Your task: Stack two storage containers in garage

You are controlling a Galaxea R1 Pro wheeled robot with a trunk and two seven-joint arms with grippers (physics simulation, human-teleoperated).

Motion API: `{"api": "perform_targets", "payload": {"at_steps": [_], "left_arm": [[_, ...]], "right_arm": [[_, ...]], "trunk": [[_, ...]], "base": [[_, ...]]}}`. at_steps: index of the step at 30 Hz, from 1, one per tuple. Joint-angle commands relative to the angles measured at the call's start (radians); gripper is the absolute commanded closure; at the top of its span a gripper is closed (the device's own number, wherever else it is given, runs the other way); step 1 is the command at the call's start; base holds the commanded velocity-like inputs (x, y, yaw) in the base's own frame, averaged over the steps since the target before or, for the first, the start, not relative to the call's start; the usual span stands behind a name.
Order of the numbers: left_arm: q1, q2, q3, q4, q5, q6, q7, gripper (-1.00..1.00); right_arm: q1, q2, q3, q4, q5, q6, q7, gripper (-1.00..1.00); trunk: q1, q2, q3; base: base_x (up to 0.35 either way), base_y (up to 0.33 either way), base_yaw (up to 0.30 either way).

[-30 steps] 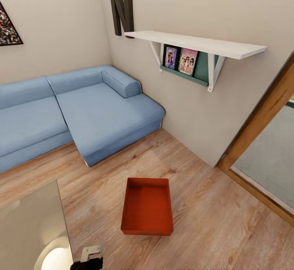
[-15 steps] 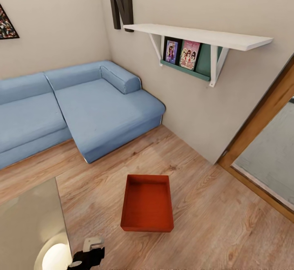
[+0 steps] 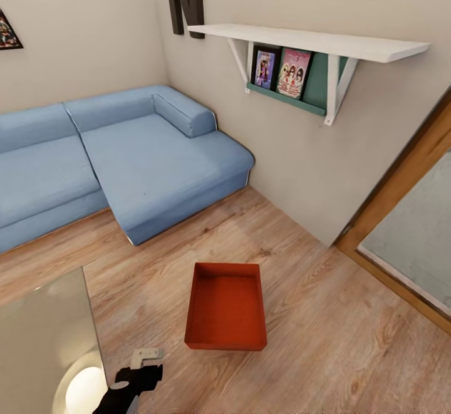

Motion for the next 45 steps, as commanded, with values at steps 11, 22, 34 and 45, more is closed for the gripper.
{"api": "perform_targets", "payload": {"at_steps": [11, 22, 34, 45], "left_arm": [[0.0, 0.0, -0.005, -0.007, 0.005, 0.007, 0.008, -1.0], [0.0, 0.001, -0.005, -0.011, 0.005, 0.007, 0.008, -1.0], [0.0, 0.001, -0.005, -0.012, 0.006, 0.006, 0.008, -1.0], [0.0, 0.0, -0.004, -0.012, 0.006, -0.004, 0.011, -1.0]], "right_arm": [[-0.001, 0.0, 0.008, 0.002, -0.004, -0.004, -0.003, -1.0], [-0.001, 0.0, 0.008, 0.002, -0.004, -0.004, -0.003, -1.0], [-0.001, -0.007, 0.008, 0.001, -0.003, -0.006, -0.001, -1.0], [-0.001, -0.009, 0.008, 0.0, -0.003, -0.006, -0.001, -1.0]], "trunk": [[0.042, -0.078, -0.053], [0.084, -0.155, -0.105], [0.13, -0.239, -0.151], [0.134, -0.246, -0.154]], "base": [[0.0, 0.0, 0.0], [0.0, 0.0, 0.0], [0.0, 0.0, 0.006], [0.0, 0.0, 0.0]]}}
